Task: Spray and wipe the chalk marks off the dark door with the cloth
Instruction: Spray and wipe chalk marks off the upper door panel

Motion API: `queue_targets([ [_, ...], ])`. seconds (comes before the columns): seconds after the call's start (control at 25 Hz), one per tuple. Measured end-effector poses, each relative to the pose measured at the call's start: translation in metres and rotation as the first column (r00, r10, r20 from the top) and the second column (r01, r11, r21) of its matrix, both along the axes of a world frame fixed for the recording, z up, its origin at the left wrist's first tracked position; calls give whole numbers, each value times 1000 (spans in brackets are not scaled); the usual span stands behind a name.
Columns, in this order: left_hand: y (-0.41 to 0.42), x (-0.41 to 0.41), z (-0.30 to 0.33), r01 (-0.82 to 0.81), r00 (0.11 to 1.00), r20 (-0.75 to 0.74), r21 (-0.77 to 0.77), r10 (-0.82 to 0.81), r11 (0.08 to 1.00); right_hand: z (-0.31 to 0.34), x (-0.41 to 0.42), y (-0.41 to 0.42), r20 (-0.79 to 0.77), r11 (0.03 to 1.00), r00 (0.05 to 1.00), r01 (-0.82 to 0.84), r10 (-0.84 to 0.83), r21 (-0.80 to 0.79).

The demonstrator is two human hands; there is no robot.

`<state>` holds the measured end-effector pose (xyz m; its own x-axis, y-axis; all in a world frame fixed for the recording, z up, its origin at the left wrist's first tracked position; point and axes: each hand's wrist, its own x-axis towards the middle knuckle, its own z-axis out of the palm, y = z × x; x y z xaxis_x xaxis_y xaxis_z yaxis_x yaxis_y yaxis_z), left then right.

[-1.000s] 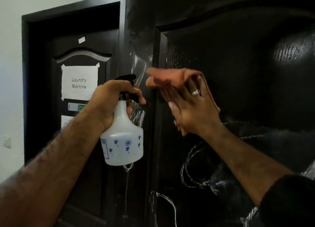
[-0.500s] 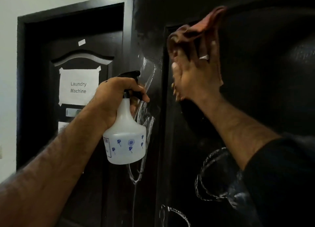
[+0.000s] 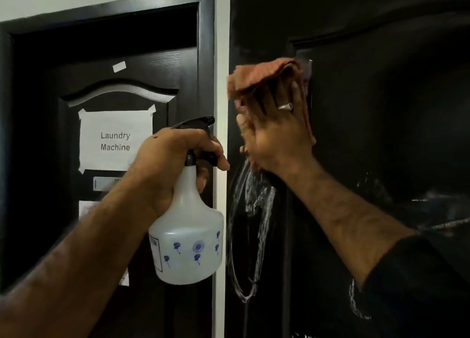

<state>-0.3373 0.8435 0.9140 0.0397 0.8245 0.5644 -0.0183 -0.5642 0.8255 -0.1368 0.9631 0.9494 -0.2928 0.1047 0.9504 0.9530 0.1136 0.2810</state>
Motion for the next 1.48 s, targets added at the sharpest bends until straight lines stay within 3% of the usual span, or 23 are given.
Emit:
queue_targets([
  [0.16, 5, -16, -3, 42, 999, 6, -13, -42, 999, -65, 31, -5, 354, 996, 932, 89, -82, -2],
  [0.2, 6, -19, -2, 47, 999, 4, -18, -47, 999, -61, 39, -8, 372, 995, 924, 96, -89, 1],
  [0.24, 7, -23, 0, 47, 999, -5, -20, -48, 999, -47, 40, -9, 312, 994, 946, 105, -92, -25],
  [0.36, 12, -29, 7, 23, 1000, -18, -13, -23, 1000, 21, 7, -1, -149, 996, 988, 31, -43, -79],
  [0.44, 16, -30, 10, 6, 1000, -2, -12, -6, 1000, 44, -20, 4, -247, 999, 968, 31, -35, -23],
  [0.52, 19, -31, 10, -3, 1000, 17, -17, 3, 1000, 30, -32, 1, -110, 999, 993, 51, -49, 12],
  [0.64, 19, -31, 7, -16, 999, 51, -22, 18, 1000, -42, -9, -14, 299, 988, 949, 128, -98, -82],
  [0.72, 19, -33, 7, -12, 998, 53, -25, 13, 1000, -75, 24, -20, 361, 991, 932, 73, -27, -113],
  [0.8, 20, -37, 9, 33, 999, 30, -22, -32, 999, -60, 42, -15, 181, 997, 983, -1, 14, -73],
  [0.88, 23, -37, 13, 59, 998, 20, -24, -59, 998, -11, 31, -9, -85, 999, 995, 49, -48, 7],
  [0.96, 25, -34, 16, 51, 998, 24, -25, -51, 998, 40, 3, -4, -201, 995, 976, 89, -79, 40],
  [1.0, 26, -32, 16, 42, 999, 27, -21, -41, 999, 56, -14, -2, -191, 996, 979, 82, -75, 30],
  [1.08, 26, -31, 14, 19, 999, 42, -9, -19, 1000, 58, -42, -2, -26, 995, 995, 96, -96, 4],
  [1.16, 25, -31, 12, 10, 998, 69, -10, -9, 1000, 22, -53, -3, 190, 989, 974, 135, -123, -52],
  [1.24, 23, -33, 11, 12, 997, 83, -23, -10, 1000, -26, -41, -6, 261, 984, 958, 146, -115, -100],
  [1.4, 23, -43, 9, 50, 998, 38, -27, -49, 998, -45, 20, -10, -63, 999, 998, 29, -30, -17],
  [1.48, 24, -46, 9, 59, 997, 45, -36, -58, 998, -31, 9, -3, -306, 997, 950, 77, -67, 21],
])
